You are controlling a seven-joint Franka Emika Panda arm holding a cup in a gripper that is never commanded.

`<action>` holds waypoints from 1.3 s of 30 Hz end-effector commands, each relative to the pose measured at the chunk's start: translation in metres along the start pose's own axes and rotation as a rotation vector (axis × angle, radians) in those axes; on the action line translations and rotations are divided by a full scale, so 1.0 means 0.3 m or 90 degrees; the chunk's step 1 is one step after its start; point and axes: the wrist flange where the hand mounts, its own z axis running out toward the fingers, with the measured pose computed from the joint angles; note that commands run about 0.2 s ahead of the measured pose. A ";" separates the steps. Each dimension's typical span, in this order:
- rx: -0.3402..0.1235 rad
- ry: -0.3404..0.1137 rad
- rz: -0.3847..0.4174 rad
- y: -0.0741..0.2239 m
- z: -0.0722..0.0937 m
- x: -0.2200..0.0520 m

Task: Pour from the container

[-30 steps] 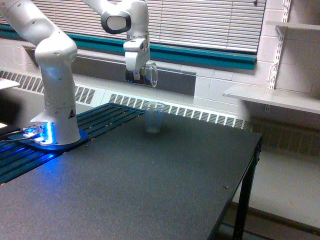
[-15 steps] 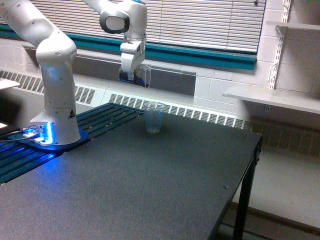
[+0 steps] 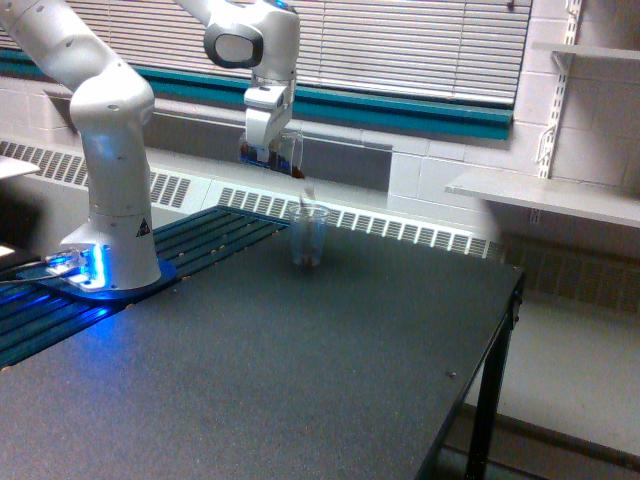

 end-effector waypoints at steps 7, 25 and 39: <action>-0.039 -0.026 -0.027 -0.017 0.024 0.055; -0.065 -0.038 -0.059 -0.032 0.016 0.102; -0.081 -0.041 -0.076 -0.034 0.003 0.118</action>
